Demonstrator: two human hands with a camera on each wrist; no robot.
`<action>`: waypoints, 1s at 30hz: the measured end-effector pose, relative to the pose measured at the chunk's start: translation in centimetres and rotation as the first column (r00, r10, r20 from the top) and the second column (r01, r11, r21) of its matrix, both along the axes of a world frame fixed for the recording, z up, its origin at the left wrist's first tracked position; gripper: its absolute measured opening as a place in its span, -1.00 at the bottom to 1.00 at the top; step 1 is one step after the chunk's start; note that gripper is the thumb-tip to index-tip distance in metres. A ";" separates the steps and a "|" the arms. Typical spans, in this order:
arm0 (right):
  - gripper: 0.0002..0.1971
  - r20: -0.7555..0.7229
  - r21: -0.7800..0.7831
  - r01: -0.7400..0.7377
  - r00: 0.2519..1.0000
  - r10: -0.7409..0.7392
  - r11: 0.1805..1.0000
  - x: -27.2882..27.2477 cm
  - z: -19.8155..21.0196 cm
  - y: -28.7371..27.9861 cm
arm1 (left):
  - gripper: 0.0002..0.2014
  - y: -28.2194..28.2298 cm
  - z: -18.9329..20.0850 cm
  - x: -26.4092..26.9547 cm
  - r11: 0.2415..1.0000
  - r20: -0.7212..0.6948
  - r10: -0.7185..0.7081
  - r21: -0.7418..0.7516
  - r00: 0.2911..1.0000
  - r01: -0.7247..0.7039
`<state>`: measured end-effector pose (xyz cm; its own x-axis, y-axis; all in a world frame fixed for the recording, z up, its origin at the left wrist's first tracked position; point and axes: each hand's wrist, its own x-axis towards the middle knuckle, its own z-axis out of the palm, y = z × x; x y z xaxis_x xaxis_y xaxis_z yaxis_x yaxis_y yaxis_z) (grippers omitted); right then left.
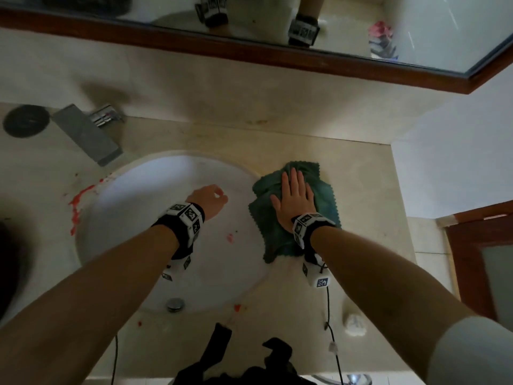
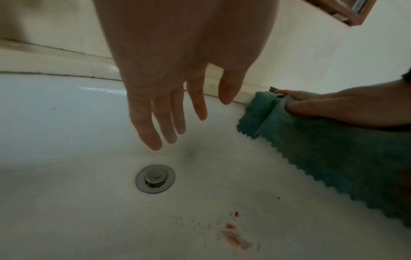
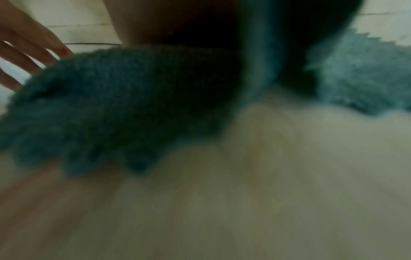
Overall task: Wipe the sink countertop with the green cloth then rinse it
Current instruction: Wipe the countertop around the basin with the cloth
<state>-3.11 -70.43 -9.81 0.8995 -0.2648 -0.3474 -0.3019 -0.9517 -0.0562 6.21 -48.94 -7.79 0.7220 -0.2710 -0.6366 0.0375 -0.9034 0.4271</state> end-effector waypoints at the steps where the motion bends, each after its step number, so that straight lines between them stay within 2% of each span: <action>1: -0.29 0.005 0.006 -0.014 1.000 0.014 1.000 0.9 -0.1 -0.1 | -0.77 0.1 0.0 0.3 1.000 -0.001 0.012 -0.004 1.000 -0.012; 5: -0.31 0.023 0.002 -0.067 0.997 0.067 0.998 3.5 -0.3 -0.2 | -0.63 0.4 0.2 0.9 0.997 0.011 0.075 -0.026 0.997 -0.075; 10: -0.36 0.012 0.005 -0.051 0.999 0.051 0.999 3.5 -0.3 0.1 | -0.60 1.2 0.8 1.0 0.996 0.025 0.080 -0.033 0.997 -0.079; 13: -0.36 0.014 0.012 -0.012 1.000 0.012 1.000 1.7 -0.2 0.6 | -0.59 1.2 1.1 0.8 0.998 0.041 0.043 -0.038 0.998 -0.041; 22: -0.33 -0.054 0.015 0.105 0.993 -0.104 0.994 -8.0 0.4 2.4 | -0.60 0.3 2.5 -0.2 0.993 0.052 -0.077 -0.083 0.996 0.081; 30: -0.31 -0.055 -0.014 0.122 0.991 -0.122 0.992 -7.3 0.8 2.8 | -0.59 1.0 2.1 0.3 0.991 0.056 -0.107 -0.078 0.993 0.111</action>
